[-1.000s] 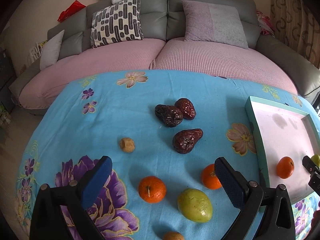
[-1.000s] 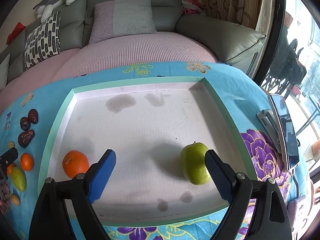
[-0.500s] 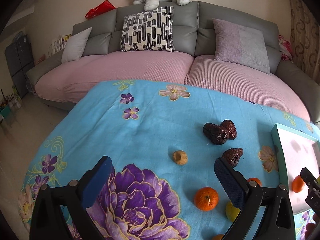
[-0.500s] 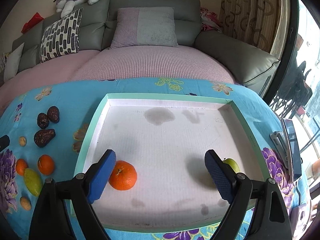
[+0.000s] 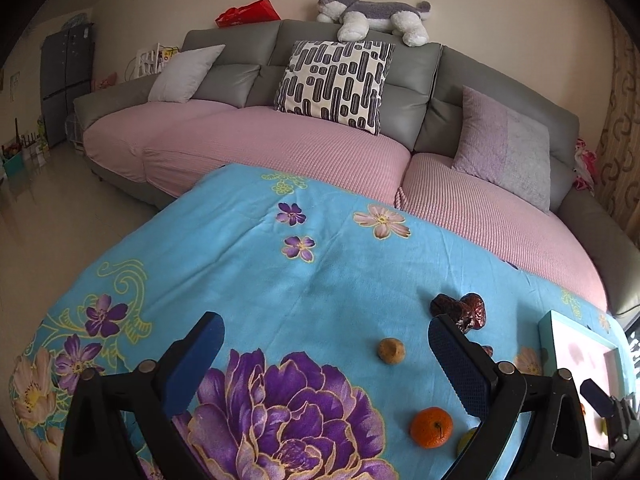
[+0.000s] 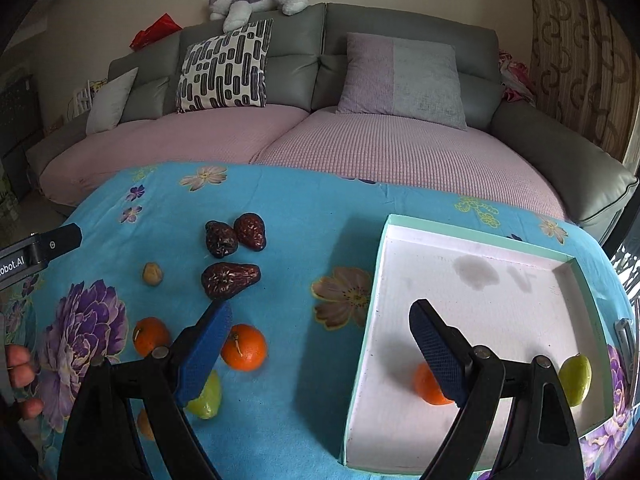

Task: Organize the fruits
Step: 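Grasp a small brown round fruit with the left gripper while the right grasps an orange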

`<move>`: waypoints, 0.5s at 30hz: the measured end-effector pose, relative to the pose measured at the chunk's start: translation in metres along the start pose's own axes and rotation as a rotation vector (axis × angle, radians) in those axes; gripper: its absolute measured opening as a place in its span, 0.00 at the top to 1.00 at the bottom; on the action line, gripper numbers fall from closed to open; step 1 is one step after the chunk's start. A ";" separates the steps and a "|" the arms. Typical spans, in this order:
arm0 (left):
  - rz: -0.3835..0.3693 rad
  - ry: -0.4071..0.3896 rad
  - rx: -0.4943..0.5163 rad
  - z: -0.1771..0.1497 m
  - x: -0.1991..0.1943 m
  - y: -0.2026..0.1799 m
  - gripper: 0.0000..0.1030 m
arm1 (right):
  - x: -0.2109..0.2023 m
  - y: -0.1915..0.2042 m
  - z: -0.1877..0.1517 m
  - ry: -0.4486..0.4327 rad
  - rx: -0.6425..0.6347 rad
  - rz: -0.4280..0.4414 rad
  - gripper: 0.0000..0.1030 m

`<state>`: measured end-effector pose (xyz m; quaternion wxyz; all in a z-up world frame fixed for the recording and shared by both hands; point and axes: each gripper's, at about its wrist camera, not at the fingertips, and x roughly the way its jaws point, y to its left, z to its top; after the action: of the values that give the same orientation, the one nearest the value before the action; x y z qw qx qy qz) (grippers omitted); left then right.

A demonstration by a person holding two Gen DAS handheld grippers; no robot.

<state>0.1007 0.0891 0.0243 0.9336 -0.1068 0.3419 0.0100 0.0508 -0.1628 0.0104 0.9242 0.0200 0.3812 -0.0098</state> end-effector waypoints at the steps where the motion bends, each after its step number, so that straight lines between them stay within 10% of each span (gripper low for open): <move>1: -0.013 0.006 -0.002 0.001 0.003 0.000 0.00 | 0.002 0.004 0.000 0.004 -0.008 0.011 0.12; 15: -0.012 0.185 0.139 -0.014 0.062 -0.040 0.00 | 0.011 0.026 -0.002 0.015 -0.069 0.066 0.12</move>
<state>0.1427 0.0439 -0.0184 0.9033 -0.0442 0.4258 -0.0292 0.0581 -0.1363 0.0014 0.9213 0.0008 0.3873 0.0342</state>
